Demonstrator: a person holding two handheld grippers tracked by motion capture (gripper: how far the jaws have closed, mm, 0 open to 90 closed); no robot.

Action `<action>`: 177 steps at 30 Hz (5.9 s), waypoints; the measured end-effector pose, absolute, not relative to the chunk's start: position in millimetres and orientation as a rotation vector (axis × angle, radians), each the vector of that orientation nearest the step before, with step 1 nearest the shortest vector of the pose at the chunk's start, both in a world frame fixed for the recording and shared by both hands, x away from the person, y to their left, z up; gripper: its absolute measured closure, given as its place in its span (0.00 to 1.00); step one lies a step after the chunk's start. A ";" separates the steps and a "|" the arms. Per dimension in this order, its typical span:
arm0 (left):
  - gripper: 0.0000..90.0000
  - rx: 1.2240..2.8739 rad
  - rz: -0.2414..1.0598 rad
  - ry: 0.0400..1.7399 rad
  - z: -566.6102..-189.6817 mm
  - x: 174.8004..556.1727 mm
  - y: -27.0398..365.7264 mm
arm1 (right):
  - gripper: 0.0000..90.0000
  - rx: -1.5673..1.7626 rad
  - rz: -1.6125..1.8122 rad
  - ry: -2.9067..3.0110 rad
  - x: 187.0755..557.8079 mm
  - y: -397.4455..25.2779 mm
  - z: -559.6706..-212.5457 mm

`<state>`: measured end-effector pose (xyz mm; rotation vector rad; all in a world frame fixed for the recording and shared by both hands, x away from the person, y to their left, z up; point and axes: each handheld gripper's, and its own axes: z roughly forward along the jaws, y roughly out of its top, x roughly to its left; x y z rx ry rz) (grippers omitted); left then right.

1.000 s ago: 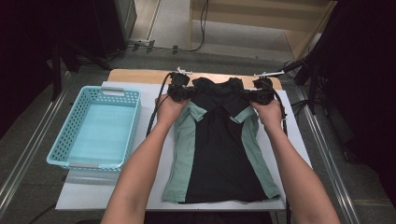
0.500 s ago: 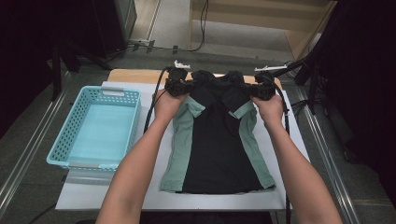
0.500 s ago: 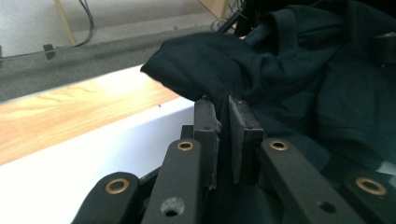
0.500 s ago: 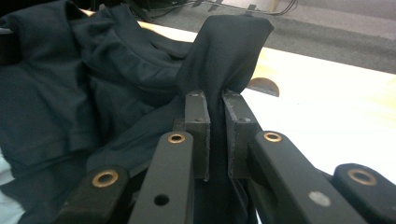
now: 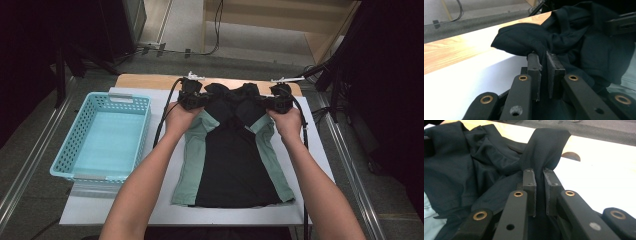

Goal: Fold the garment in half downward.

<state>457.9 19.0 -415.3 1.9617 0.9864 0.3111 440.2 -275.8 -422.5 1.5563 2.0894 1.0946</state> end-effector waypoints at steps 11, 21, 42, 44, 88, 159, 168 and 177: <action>0.93 1.968 0.283 0.935 -413.7 441.6 16.6 | 0.89 1.533 1.144 2.099 427.2 -273.8 -420.6; 0.93 1.972 0.255 0.908 -416.5 429.2 17.4 | 0.89 1.512 1.155 2.128 415.9 -269.5 -420.9; 0.93 1.986 0.204 0.847 -427.2 405.5 14.6 | 0.88 1.430 1.150 2.183 389.9 -266.8 -430.2; 0.93 1.983 0.199 0.845 -428.9 403.5 15.1 | 0.88 1.421 1.151 2.188 388.0 -266.5 -430.4; 0.93 2.032 0.113 0.821 -450.3 355.6 30.3 | 0.88 1.384 1.142 2.306 344.6 -261.0 -447.8; 0.63 2.155 -0.108 0.858 -470.2 320.0 74.6 | 0.64 1.479 1.138 2.411 271.0 -289.1 -471.9; 0.50 2.096 -0.029 0.875 -455.7 325.8 79.0 | 0.45 1.460 1.187 2.342 275.4 -298.1 -463.7; 0.47 2.092 0.006 0.884 -453.7 336.2 74.5 | 0.41 1.440 1.208 2.326 279.3 -300.2 -459.3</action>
